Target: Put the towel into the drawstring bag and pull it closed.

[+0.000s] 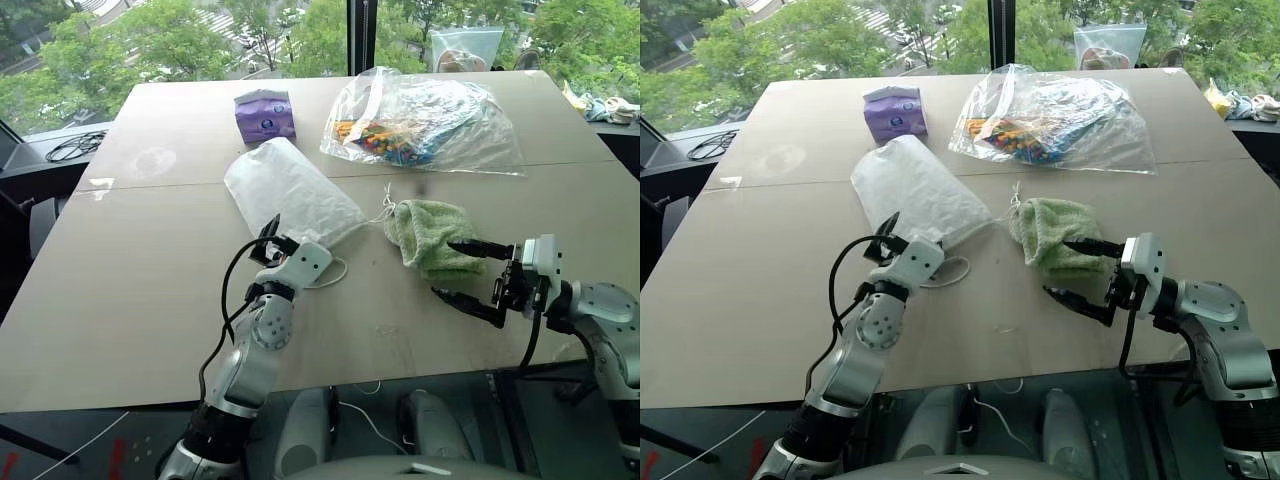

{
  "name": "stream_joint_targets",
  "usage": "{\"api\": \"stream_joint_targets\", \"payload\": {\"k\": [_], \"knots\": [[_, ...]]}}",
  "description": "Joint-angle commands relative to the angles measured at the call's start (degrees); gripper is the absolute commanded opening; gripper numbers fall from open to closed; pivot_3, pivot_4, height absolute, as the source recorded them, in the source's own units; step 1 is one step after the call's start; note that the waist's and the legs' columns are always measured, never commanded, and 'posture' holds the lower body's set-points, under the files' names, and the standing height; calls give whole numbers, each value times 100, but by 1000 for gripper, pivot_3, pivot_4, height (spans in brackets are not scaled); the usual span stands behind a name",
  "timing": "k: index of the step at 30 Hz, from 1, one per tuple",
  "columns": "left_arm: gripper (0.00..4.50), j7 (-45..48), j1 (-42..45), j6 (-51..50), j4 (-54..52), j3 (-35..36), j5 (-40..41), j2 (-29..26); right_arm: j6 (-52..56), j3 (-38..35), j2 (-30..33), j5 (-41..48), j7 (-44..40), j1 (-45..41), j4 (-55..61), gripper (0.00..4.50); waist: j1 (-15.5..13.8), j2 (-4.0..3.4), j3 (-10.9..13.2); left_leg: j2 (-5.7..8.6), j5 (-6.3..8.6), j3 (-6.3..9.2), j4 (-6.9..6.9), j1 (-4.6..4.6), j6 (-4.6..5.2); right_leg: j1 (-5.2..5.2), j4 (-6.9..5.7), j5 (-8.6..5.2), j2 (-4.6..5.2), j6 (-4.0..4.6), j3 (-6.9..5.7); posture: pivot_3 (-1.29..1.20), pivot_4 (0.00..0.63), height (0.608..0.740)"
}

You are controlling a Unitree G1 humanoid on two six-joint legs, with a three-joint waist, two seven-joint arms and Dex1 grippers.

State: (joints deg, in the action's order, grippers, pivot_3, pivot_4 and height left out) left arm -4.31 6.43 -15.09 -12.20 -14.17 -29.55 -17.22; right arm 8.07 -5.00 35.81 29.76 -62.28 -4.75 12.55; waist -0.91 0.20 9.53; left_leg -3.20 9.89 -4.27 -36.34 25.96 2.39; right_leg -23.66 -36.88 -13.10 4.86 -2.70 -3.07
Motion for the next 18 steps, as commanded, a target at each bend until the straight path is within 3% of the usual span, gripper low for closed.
{"api": "stream_joint_targets", "payload": {"k": [1,7,12,15,18], "knots": [[2773,-139,96,279,14,132,-104,-2,-65,-116,18,63,56,-56,233,4500,1,0,0,0,0,0,0,0,0,0,0,0,0,0,0,0,150,740],[73,-108,125,417,143,181,-91,32,-112,-111,-37,43,140,-107,217,4500,-2,0,-1,0,-1,-1,0,0,2,1,0,1,0,0,0,0,150,740],[73,-63,154,457,181,262,-62,31,-131,-61,-142,-89,365,-261,138,4500,3,0,-1,1,-2,-1,-2,0,3,2,-1,1,-1,0,0,0,150,740],[73,-85,157,446,166,361,-43,66,69,224,-107,-1296,1421,-558,-218,4500,10,0,-1,0,-2,-3,-2,-1,3,1,-2,1,-1,0,0,0,150,740],[73,-43,186,437,122,526,140,145,286,380,-285,-1621,1897,-654,-268,4500,-5,2,-3,0,-2,-6,-4,-1,2,-1,-5,1,0,0,-1,0,150,740]]}}
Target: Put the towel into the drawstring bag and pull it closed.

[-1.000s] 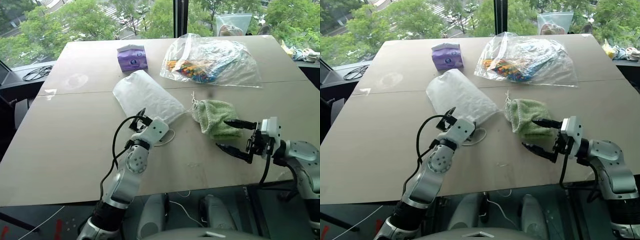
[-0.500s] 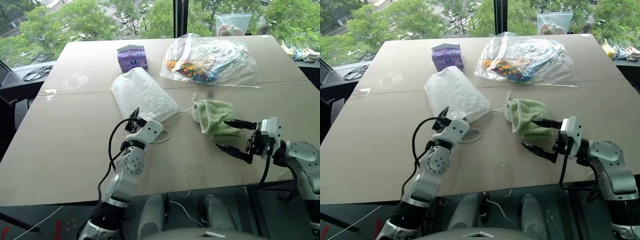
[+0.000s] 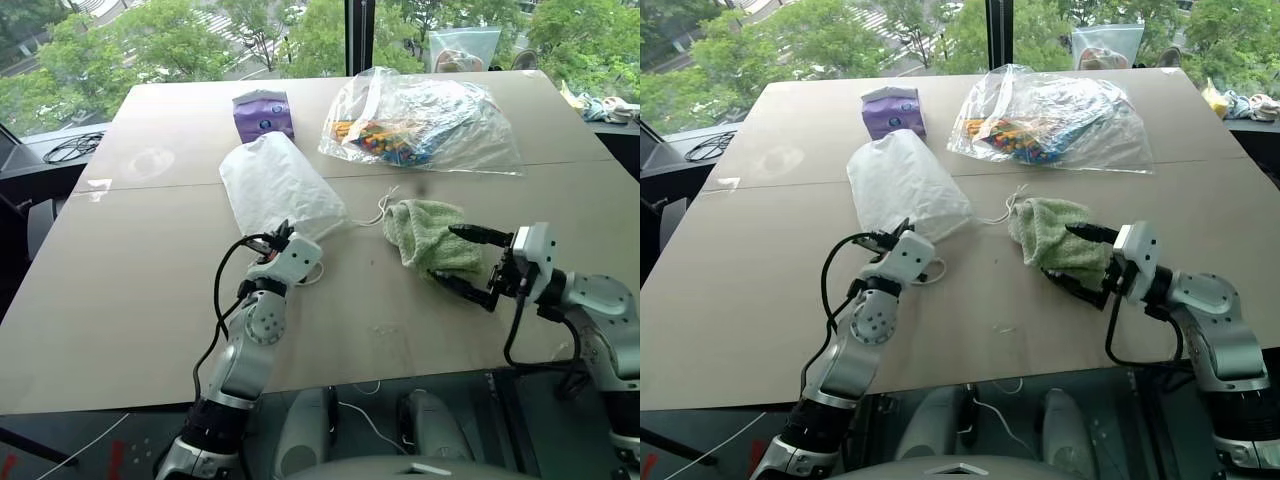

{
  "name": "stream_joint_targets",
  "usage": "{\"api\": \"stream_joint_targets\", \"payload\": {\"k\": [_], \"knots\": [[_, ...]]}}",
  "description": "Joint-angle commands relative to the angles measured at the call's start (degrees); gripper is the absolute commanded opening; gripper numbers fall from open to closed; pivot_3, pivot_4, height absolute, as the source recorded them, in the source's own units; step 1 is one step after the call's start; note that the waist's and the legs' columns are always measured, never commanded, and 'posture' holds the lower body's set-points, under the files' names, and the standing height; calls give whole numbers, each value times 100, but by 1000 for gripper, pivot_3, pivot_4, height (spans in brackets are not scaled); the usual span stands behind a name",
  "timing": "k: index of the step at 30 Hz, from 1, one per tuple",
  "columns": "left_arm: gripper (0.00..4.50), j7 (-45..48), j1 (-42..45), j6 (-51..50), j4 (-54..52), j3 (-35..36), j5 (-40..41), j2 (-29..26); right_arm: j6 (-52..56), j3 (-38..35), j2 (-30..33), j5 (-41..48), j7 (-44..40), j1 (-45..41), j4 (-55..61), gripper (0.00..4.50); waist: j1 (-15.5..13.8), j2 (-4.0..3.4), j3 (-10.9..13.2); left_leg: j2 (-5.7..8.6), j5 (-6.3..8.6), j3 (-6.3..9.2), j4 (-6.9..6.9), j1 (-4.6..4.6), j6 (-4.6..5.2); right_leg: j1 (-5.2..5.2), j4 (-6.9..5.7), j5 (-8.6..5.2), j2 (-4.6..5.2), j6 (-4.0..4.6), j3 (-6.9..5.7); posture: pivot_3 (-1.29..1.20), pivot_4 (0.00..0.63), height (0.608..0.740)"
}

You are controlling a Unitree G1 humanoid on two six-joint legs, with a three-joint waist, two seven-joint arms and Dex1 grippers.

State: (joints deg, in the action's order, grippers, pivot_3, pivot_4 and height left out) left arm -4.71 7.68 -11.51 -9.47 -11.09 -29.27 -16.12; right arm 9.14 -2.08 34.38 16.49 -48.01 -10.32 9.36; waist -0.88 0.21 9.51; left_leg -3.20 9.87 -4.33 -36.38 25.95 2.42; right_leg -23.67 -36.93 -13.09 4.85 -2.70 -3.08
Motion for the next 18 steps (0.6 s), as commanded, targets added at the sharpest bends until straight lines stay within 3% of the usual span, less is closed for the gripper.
{"api": "stream_joint_targets", "payload": {"k": [1,9,18], "knots": [[73,21,60,104,-175,250,152,38,319,130,-211,-378,642,-136,59,4500,-6,2,-1,0,0,2,0,0,0,2,-1,0,0,1,-2,0,150,740],[73,362,-76,352,-230,314,448,-15,511,527,-539,-1396,1616,-731,-547,4500,7,2,-1,1,-1,-14,-3,2,2,1,-5,1,-1,-1,-1,0,150,740],[73,792,-365,283,-193,562,996,80,1277,864,-618,-2037,2047,-1116,-1042,4500,23,12,-15,-1,-1,-31,-4,-3,2,3,-8,1,-1,0,-1,0,150,740]]}}
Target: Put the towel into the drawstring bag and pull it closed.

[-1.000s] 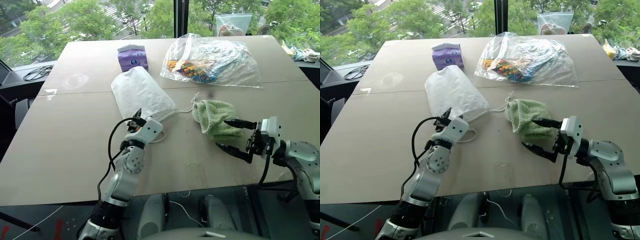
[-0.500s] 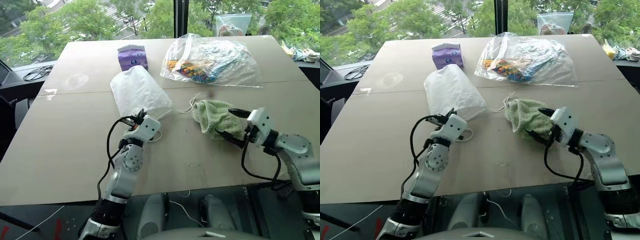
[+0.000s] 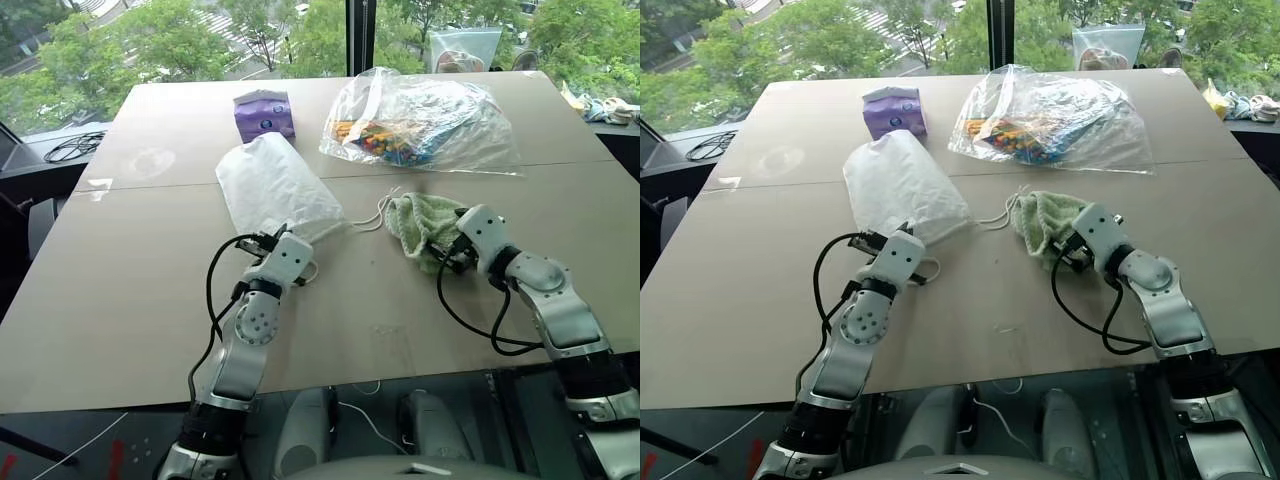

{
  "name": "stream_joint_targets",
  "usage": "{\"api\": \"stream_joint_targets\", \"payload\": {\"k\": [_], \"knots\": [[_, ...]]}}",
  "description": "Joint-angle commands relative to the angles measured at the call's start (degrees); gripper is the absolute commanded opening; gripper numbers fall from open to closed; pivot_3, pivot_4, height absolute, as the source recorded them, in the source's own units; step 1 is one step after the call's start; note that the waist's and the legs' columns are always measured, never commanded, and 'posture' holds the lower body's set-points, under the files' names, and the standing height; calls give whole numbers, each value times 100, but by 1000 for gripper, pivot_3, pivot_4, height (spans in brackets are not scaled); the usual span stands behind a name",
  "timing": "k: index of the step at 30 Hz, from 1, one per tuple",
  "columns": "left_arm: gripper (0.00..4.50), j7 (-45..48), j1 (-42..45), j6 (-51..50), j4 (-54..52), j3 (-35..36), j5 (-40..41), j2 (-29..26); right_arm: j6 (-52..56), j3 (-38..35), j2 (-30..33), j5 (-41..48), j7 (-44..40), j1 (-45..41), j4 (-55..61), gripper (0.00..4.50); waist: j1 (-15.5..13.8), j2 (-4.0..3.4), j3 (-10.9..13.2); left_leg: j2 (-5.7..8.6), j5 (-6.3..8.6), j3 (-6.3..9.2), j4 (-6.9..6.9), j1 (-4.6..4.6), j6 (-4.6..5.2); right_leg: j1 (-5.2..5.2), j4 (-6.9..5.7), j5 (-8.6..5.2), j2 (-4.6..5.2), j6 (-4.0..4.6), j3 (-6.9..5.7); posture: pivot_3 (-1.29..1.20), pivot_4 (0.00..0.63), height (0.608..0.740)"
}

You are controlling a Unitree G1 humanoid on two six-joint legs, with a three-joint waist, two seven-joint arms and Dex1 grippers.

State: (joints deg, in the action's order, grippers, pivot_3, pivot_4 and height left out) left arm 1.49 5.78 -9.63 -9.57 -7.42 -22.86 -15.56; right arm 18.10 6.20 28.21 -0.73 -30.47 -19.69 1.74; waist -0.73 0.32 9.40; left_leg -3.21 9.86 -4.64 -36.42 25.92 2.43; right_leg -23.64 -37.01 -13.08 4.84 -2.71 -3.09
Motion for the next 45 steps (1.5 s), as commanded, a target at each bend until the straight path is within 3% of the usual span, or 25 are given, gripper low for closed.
{"api": "stream_joint_targets", "payload": {"k": [1,4,13,17,21,29,37,41,45], "knots": [[73,197,-233,96,-172,281,495,73,445,33,-1,-352,342,-228,-329,4500,12,1,-5,-2,0,0,0,-6,0,0,-1,0,0,0,0,0,150,740],[73,272,-348,-11,-142,540,862,177,787,3,-41,-388,460,-339,-420,4500,9,16,-23,-5,2,10,0,-12,-3,2,-2,0,2,0,4,0,150,740],[73,581,-69,-405,-357,1206,1956,337,3789,-470,-476,584,350,-651,-473,4500,-23,70,-95,-10,14,38,-1,-15,-24,10,-7,0,14,3,-8,0,150,740],[73,692,176,-586,-482,1285,2178,307,4305,-343,-446,680,366,-655,-528,4500,-18,88,-118,-8,15,41,-2,-13,-25,12,-6,0,19,3,-11,0,150,740],[0,829,463,-991,-661,1344,2397,218,4534,-307,-425,811,330,-702,-613,3339,-16,92,-144,-7,14,44,1,-13,-22,15,-4,-2,15,5,-15,0,150,740],[0,1129,1021,-1588,-901,1543,2835,-113,4423,-85,-347,845,255,-810,-818,138,-11,112,-171,-7,17,49,0,-19,-26,23,2,-2,17,3,-20,0,150,740],[0,1324,1398,-2496,-1171,1562,3337,-207,3947,-73,-346,1152,-270,-909,-587,7,7,121,-177,-9,17,50,1,-18,-27,22,5,-3,16,2,-20,0,150,740],[0,1423,1561,-2920,-1277,1668,3668,-211,4269,-21,200,2214,-1685,-718,636,7,5,113,-159,-9,17,49,11,-10,-26,16,12,-3,15,3,-19,0,150,740],[0,1567,1495,-3482,-1484,1811,4089,-284,4659,-23,452,2795,-1965,-780,1536,7,65,86,-106,-5,2,42,21,8,-2,-3,17,-2,3,4,-10,0,150,740]]}}
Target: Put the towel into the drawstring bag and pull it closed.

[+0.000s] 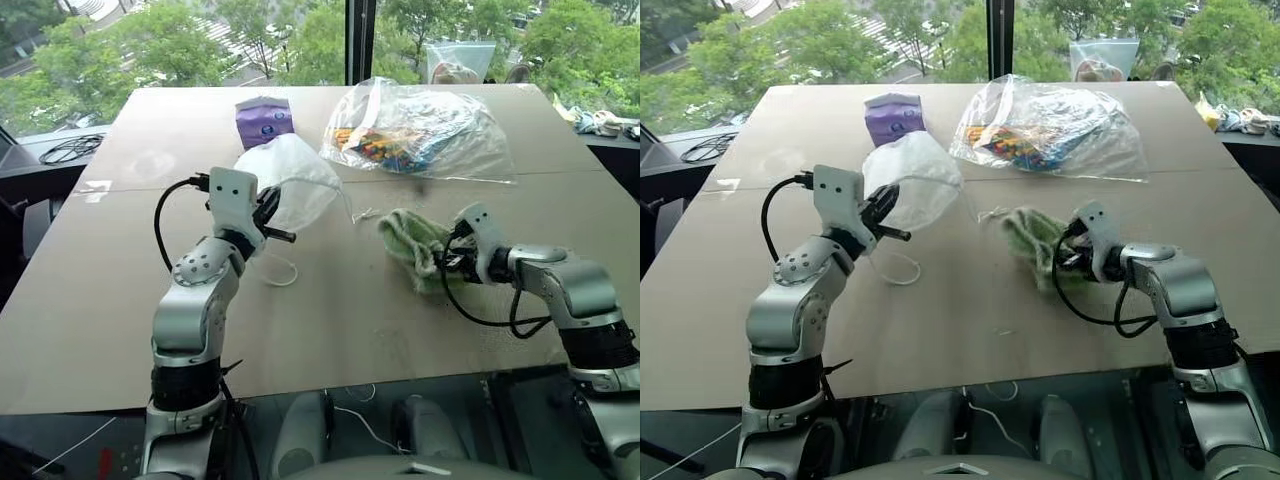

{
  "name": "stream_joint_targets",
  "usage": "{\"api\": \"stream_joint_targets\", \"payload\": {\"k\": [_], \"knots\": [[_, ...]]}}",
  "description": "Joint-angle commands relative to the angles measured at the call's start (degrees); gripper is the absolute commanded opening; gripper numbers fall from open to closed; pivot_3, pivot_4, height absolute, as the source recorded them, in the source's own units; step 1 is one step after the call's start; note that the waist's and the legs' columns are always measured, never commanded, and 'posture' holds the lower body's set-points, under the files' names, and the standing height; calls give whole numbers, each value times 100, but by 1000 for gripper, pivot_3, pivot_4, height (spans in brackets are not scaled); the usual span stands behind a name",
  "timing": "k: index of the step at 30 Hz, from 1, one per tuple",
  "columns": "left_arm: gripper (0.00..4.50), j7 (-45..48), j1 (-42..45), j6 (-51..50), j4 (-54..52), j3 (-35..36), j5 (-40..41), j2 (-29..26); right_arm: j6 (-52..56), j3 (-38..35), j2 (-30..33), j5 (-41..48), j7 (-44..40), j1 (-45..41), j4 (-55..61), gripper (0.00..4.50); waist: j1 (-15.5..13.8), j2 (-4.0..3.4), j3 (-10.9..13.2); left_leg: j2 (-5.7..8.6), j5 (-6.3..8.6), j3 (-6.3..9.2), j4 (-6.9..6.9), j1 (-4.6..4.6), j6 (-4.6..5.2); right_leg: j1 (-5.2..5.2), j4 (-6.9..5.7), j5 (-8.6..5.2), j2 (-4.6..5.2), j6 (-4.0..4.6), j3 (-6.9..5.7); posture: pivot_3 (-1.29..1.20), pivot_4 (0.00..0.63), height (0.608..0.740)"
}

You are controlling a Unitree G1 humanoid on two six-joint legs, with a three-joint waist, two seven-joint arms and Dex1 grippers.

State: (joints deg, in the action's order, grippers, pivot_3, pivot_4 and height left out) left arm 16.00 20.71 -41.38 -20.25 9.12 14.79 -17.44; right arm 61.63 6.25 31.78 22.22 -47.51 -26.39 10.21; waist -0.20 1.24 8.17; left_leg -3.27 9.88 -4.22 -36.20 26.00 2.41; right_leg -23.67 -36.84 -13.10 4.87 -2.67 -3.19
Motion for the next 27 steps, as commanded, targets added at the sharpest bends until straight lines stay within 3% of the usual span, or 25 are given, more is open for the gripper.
{"api": "stream_joint_targets", "payload": {"k": [1,4,11,22,27], "knots": [[0,152,-35,-433,-472,171,411,-133,452,-34,81,639,-254,-151,879,7,25,-13,41,-1,0,0,0,1,1,-2,0,0,-1,0,0,0,150,740],[0,125,-90,-797,-621,152,559,-225,904,-33,-162,910,39,-321,1217,7,47,-15,67,-1,-1,4,0,5,1,-6,-1,0,-5,0,-1,0,150,740],[0,216,-169,-1034,-854,65,763,-392,2015,-485,-1701,659,1737,-891,836,7,71,-16,71,-1,7,5,-3,13,-12,-11,-1,1,3,0,-5,0,150,740],[0,462,-223,-1458,-1368,66,1390,-695,2745,-649,-2747,625,2729,-976,997,7,82,-18,73,6,-2,10,-7,58,1,-46,-3,3,-3,-2,-10,0,150,740],[0,467,-263,-1572,-1479,-54,1524,-771,2970,-1567,-3799,751,3027,-1211,968,7,98,-20,74,2,-2,11,-8,58,1,-50,-8,5,-9,-5,-9,0,150,740]]}}
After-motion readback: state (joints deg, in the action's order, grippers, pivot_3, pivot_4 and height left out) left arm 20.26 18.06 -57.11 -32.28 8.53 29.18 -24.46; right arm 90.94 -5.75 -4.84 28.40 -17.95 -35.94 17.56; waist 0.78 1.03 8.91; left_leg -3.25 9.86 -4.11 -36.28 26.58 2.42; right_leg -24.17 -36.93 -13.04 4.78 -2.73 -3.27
